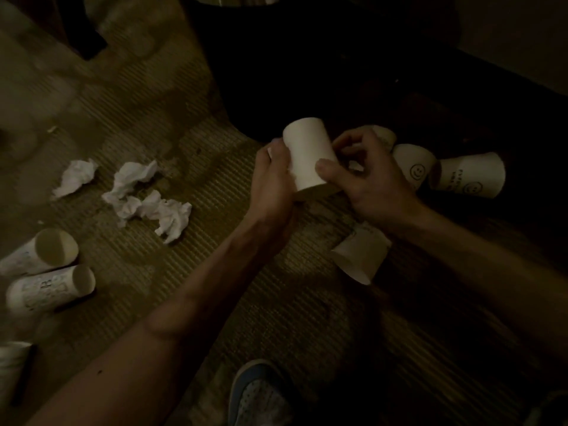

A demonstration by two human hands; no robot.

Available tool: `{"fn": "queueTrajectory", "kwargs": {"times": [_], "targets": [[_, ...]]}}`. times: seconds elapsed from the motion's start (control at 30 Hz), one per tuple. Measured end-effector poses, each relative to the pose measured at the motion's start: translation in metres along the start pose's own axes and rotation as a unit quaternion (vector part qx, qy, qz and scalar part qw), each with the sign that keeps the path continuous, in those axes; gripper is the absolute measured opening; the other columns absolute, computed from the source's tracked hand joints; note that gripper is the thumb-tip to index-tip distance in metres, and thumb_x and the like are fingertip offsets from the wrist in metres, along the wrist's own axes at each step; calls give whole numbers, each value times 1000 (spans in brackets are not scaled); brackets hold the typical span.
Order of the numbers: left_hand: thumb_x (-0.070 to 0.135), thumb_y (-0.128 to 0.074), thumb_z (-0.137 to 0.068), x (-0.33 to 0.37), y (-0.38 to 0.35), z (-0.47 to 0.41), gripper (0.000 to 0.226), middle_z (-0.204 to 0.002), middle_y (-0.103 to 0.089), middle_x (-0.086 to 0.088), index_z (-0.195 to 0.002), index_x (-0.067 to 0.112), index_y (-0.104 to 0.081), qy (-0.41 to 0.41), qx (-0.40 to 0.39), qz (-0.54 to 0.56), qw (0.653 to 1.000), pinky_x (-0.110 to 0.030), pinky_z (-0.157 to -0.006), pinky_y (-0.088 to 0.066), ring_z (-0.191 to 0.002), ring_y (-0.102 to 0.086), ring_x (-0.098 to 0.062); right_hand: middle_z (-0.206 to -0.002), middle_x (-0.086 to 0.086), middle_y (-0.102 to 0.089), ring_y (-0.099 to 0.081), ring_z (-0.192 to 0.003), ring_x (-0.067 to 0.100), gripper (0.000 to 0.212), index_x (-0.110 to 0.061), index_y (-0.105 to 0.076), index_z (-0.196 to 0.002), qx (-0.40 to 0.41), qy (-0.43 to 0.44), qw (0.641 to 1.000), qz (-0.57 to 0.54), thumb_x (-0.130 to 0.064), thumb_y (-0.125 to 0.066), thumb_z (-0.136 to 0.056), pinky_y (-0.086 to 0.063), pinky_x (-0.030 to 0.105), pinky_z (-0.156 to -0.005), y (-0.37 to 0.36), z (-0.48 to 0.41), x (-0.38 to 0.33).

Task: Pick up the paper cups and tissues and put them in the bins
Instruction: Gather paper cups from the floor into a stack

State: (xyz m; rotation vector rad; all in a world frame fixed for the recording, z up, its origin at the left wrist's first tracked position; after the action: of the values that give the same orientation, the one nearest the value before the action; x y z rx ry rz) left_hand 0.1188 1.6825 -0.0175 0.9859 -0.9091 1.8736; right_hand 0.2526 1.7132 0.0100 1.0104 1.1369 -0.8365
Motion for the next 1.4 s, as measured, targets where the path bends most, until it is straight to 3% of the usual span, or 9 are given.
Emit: {"fn": "queueTrajectory", "kwargs": {"times": [0.13,0.43,0.6,0.7,0.8,0.93,1.07,1.2,1.4], "targets": [[43,-55,-95,66,-6,4,42,-121,-59,-7,-129,21,-43,-117,-21,-44,992,-45,-81,-60,-103,-69,-22,-113,-15,-58,-61,-100,-8,33,-29,-48,-116,6,71,997,-43,-33,-66,-88,-54,14,-72,-4,-13,-45],[46,-70,-86,257,-31,-43,46,-115,-56,10,-121,32,-44,-411,-8,-297,862,-14,-61,-54,-96,-63,-2,-94,-20,-63,-62,-89,-9,30,-27,-58,-109,119,221,966,56,-46,-67,-88,-49,4,-67,8,-106,-175],[56,-65,-86,285,-47,-102,52,-128,-48,2,-128,41,-39,-397,5,-399,827,-18,-64,-45,-107,-54,-15,-111,2,-66,-63,-102,20,28,-22,-53,-124,151,210,945,200,-36,-51,-100,-53,44,-87,1,-163,-188],[54,-62,-89,265,-45,-135,54,-125,-43,3,-134,36,-39,-356,-11,-479,802,-19,-64,-41,-106,-49,-15,-122,4,-61,-48,-124,23,31,-22,-53,-124,111,172,916,345,-39,-46,-100,-31,44,-105,2,-178,-161],[48,-59,-90,241,-35,-160,54,-130,-53,-5,-137,23,-47,-268,-33,-656,704,-39,-90,-47,-117,-52,-25,-122,2,-63,-37,-134,17,35,-19,-67,-110,33,178,897,403,-40,-40,-101,-15,35,-107,-2,-177,-143],[41,-60,-93,238,-38,-147,42,-135,-57,-9,-130,21,-62,-254,-54,-686,680,-40,-101,-44,-124,-53,-28,-113,4,-65,-46,-125,19,28,-14,-71,-102,21,219,920,325,-35,-53,-97,-32,29,-98,14,-155,-146],[32,-63,-92,240,-55,-91,12,-90,-69,0,-92,23,-71,-404,-5,-615,678,-31,-68,-47,-84,-66,-14,-97,-3,-60,-52,-95,14,19,-16,-62,-97,84,240,916,310,-34,-60,-92,-42,28,-77,49,-88,-131],[43,-60,-87,200,-114,-19,29,-59,-61,9,-63,26,-61,-397,-113,-603,683,-26,-49,-41,-57,-60,-1,-71,-17,-45,-48,-63,0,22,-31,-47,-90,70,142,928,338,-47,-62,-88,-30,17,-52,98,-10,-88],[61,-32,-78,103,-240,70,33,-80,-58,18,-85,43,-59,-342,-314,-752,469,-28,-60,-52,-71,-58,-1,-76,-25,-35,-40,-67,-6,32,-39,-42,-109,58,-5,936,348,-56,-59,-86,-27,11,-54,185,99,-26]]}}
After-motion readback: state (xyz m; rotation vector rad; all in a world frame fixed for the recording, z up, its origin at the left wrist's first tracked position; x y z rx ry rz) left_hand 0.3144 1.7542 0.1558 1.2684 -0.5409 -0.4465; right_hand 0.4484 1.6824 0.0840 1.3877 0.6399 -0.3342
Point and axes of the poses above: each hand's wrist, its own z-axis away from the middle knuckle, its own y-axis out of the back of the hand, x = y × z, the point moved 6 cm from there along -z, towards the middle knuckle
